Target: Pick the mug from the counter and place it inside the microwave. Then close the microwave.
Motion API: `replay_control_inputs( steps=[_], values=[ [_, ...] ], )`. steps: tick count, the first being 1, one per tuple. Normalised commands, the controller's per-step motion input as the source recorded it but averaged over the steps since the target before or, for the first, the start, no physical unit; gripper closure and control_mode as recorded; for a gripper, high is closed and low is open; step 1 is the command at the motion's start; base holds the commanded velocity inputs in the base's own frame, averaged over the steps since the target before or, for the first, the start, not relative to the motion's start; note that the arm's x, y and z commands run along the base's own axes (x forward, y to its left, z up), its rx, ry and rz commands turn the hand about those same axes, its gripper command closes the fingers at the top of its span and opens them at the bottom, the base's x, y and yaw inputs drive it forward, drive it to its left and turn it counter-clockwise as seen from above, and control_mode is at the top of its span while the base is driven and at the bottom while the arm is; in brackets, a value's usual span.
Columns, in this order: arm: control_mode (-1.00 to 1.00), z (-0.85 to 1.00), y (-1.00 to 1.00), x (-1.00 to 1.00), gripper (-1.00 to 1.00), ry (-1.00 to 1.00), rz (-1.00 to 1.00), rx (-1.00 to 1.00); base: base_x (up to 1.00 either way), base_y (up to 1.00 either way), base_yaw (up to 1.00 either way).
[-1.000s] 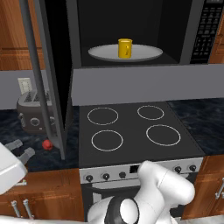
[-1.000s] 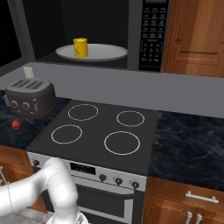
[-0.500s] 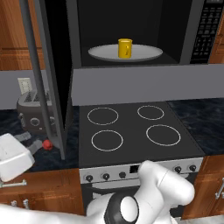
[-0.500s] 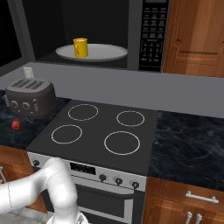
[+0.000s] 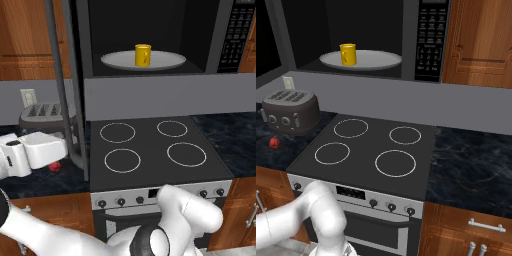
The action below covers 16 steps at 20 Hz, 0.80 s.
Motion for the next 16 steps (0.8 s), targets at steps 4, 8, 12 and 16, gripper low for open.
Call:
replay_control_inputs(
  steps=[4, 8, 12, 16],
  values=[
    [-1.00, 0.24, -0.77, 0.17, -1.00, 0.14, 0.00, -0.03, 0.00, 0.00, 0.00],
    [-1.00, 0.24, -0.80, 0.14, -1.00, 0.11, 0.00, -0.05, 0.00, 0.00, 0.00],
    [-1.00, 0.13, -0.76, 0.21, -1.00, 0.04, 0.00, -0.04, 0.00, 0.00, 0.00],
    [-1.00, 0.03, -0.60, 0.14, -1.00, -0.03, 0.00, 0.00, 0.00, 0.00, 0.00]
  ],
)
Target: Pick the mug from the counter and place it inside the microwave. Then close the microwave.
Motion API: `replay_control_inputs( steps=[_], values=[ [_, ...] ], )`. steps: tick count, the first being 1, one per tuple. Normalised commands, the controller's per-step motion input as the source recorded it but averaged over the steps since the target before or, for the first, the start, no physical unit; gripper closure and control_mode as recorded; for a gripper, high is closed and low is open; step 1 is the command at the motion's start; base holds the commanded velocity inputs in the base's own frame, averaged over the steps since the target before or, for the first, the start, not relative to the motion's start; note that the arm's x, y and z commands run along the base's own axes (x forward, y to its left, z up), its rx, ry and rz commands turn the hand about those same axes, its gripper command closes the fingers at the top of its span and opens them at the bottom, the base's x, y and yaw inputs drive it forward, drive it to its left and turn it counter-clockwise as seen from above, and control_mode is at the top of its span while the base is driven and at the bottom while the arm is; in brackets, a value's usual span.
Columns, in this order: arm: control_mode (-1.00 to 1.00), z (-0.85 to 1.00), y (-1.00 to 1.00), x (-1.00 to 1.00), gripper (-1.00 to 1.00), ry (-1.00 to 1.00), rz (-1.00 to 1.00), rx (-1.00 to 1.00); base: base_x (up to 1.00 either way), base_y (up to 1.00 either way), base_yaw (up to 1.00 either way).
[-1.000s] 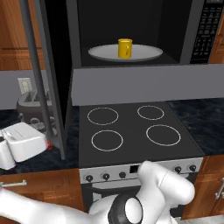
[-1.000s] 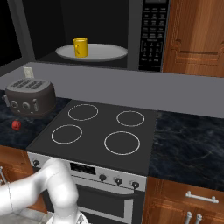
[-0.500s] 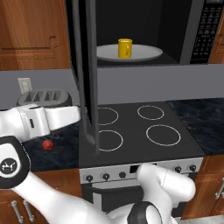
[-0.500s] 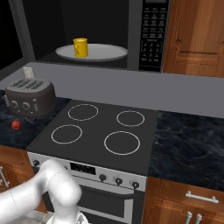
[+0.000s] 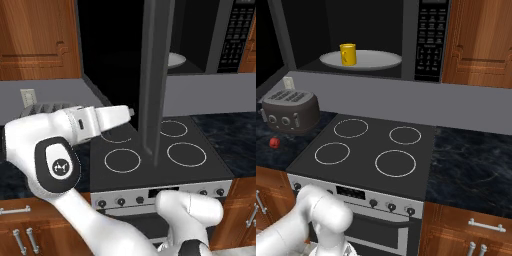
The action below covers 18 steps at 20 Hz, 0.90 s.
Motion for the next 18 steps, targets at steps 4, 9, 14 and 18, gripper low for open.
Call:
replay_control_inputs(
  steps=[4, 9, 14, 18],
  values=[
    [-1.00, 0.08, -0.63, 0.01, -1.00, -0.14, 0.00, 0.00, 0.00, 0.00, 0.00],
    [-1.00, 0.14, -0.61, 0.00, -1.00, -0.22, 0.00, 0.00, 0.00, 0.00, 0.00],
    [-1.00, 0.26, -0.50, 0.00, -1.00, -0.14, 0.00, 0.00, 0.00, 0.00, 0.00],
    [-1.00, 0.33, -0.53, 0.00, -1.00, -0.06, 0.00, 0.00, 0.00, 0.00, 0.00]
  ],
)
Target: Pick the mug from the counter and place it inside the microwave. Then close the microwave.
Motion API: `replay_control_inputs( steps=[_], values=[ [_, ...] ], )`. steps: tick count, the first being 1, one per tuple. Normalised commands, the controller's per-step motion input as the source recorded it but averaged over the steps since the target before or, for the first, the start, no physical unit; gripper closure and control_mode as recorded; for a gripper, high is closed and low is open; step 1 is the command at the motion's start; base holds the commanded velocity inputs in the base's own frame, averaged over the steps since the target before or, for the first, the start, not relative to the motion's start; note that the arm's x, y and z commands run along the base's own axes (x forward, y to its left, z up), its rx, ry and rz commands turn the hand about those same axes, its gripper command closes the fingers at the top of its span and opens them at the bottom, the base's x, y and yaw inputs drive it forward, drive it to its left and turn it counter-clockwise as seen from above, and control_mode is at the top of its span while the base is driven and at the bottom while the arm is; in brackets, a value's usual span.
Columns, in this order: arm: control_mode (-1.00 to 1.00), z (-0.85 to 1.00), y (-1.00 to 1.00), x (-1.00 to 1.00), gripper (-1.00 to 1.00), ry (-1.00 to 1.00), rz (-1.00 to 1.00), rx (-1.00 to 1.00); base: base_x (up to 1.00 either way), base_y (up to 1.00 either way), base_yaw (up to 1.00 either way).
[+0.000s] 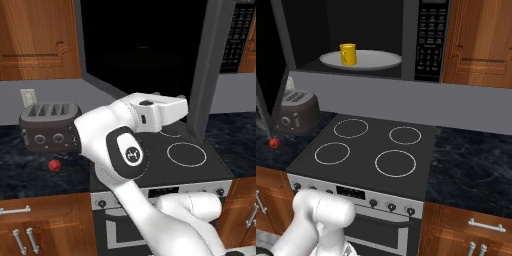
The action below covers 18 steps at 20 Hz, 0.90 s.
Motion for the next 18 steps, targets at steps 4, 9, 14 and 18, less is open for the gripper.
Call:
replay_control_inputs(
  steps=[4, 9, 14, 18],
  values=[
    [-1.00, 0.31, -0.55, 0.00, -1.00, 0.00, 0.00, 0.00, 0.00, 0.00, 0.00],
    [-1.00, 0.19, -0.57, 0.00, -1.00, 0.00, 0.00, 0.00, 0.00, 0.00, 0.00],
    [-1.00, 0.00, -0.67, 0.08, -1.00, -0.03, 0.00, 0.00, 0.00, 0.00, 0.00],
    [-1.00, 0.00, -0.60, 0.37, -1.00, -0.04, 0.00, 0.00, 0.00, 0.00, 0.00]
  ],
)
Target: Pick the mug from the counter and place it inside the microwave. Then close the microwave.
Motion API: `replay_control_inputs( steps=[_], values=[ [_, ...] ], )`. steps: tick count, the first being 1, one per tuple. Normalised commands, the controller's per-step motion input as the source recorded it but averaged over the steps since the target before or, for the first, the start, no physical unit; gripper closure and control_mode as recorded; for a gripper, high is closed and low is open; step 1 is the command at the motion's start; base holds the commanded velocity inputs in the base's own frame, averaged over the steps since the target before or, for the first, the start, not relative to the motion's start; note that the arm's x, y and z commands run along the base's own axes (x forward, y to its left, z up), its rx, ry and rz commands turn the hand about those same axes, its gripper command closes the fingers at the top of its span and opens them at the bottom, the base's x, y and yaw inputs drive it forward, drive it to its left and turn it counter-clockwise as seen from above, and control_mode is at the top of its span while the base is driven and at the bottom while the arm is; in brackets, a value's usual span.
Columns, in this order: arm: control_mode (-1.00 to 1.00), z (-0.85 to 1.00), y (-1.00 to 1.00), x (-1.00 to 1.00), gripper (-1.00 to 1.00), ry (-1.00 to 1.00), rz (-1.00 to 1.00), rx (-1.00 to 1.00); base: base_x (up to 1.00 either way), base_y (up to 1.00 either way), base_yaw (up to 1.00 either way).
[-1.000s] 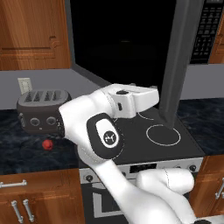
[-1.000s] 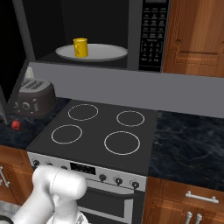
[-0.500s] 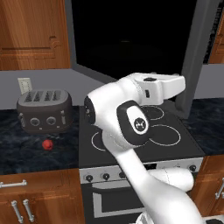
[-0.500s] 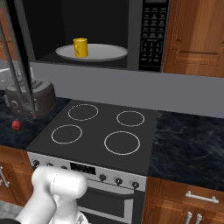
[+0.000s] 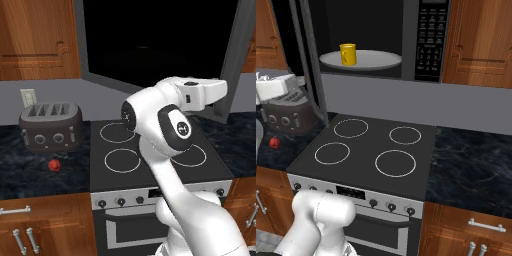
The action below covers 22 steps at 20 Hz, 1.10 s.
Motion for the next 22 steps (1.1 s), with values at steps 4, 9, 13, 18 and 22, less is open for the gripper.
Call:
replay_control_inputs(
  steps=[4, 9, 13, 18, 22],
  values=[
    [-1.00, 0.00, -0.51, 0.49, -1.00, -0.02, 0.00, 0.00, 0.00, 0.00, 0.00],
    [-1.00, 0.00, -0.39, 0.61, -1.00, 0.00, 0.03, 0.00, 0.00, 0.00, 0.00],
    [-1.00, 0.01, -0.36, 0.59, -1.00, 0.00, 0.05, 0.00, 0.00, 0.00, 0.00],
    [-1.00, 0.05, -0.40, 0.58, -1.00, 0.00, 0.09, 0.00, 0.00, 0.00, 0.00],
    [-1.00, 0.05, -0.46, 0.52, -1.00, 0.00, 0.14, 0.00, 0.00, 0.00, 0.00]
  ],
)
